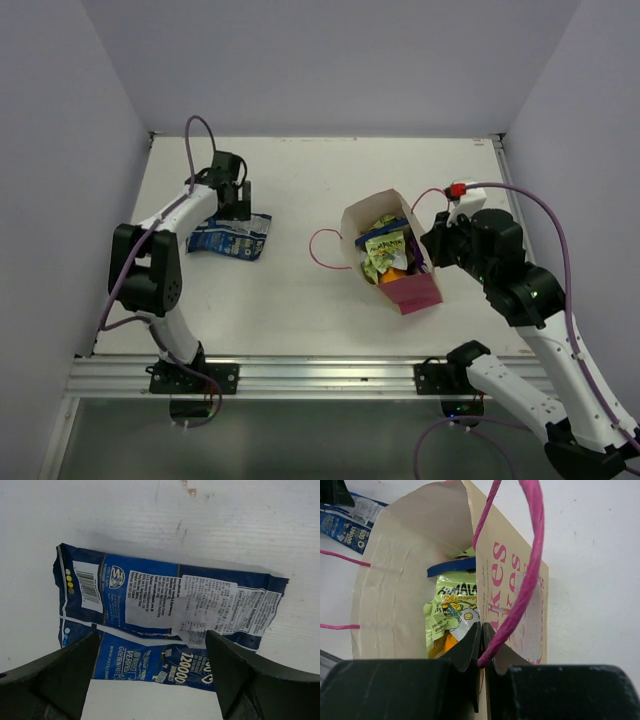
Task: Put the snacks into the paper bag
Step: Pick up the snack from the center of the board.
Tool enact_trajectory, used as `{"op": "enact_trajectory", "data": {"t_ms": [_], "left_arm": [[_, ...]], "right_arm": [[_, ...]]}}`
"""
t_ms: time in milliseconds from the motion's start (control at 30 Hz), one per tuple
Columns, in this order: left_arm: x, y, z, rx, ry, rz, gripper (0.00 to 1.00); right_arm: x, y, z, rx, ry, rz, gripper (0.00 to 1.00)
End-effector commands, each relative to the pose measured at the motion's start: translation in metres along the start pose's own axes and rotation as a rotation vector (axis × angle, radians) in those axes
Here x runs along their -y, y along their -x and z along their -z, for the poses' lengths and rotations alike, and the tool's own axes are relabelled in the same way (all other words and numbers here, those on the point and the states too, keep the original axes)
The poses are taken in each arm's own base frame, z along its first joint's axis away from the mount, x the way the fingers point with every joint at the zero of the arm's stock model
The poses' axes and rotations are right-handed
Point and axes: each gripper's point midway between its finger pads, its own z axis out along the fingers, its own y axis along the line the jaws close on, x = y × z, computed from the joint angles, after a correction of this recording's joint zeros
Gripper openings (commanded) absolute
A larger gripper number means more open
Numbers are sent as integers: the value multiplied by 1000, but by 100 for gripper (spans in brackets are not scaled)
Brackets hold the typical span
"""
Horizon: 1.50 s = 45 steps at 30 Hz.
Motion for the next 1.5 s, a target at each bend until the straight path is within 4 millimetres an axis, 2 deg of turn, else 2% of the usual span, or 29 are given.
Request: {"op": "enact_trajectory", "data": {"t_ms": [0, 167, 300, 400, 433, 467, 500, 567, 800, 1000, 1100, 1233, 1467], "left_arm": [[-8, -7, -26, -20, 29, 44, 90], [-11, -25, -46, -91, 37, 30, 82], [-14, -37, -52, -134, 43, 26, 76], [-11, -42, -54, -152, 31, 21, 60], [-10, -43, -54, -157, 26, 22, 47], [-10, -44, -54, -160, 24, 23, 43], [-9, -44, -53, -162, 19, 22, 33], [-8, -45, -53, -165, 13, 25, 29], [-6, -35, -43, -132, -10, 37, 0], [-4, -26, -34, -108, -39, 34, 0], [-3, -9, -20, -49, -59, 43, 0], [-4, 32, 17, 92, -105, 68, 0], [4, 78, 74, 285, -229, 102, 0]], "right_arm": [[-2, 4, 0, 24, 17, 17, 7], [-4, 5, -1, 24, 22, 19, 7], [-3, 5, -2, 26, 22, 18, 7], [-3, 5, -2, 26, 22, 18, 7], [-4, 5, -1, 26, 24, 19, 7], [-3, 4, -1, 26, 22, 18, 7], [-4, 5, 0, 30, 24, 18, 7], [-3, 5, 0, 31, 20, 16, 7], [-1, 5, 4, 36, 11, 18, 7], [-1, 5, 3, 32, 12, 17, 7], [-1, 5, 4, 33, 11, 17, 7], [-1, 5, 3, 28, 9, 16, 7], [-2, 5, 2, 25, 11, 14, 7]]}}
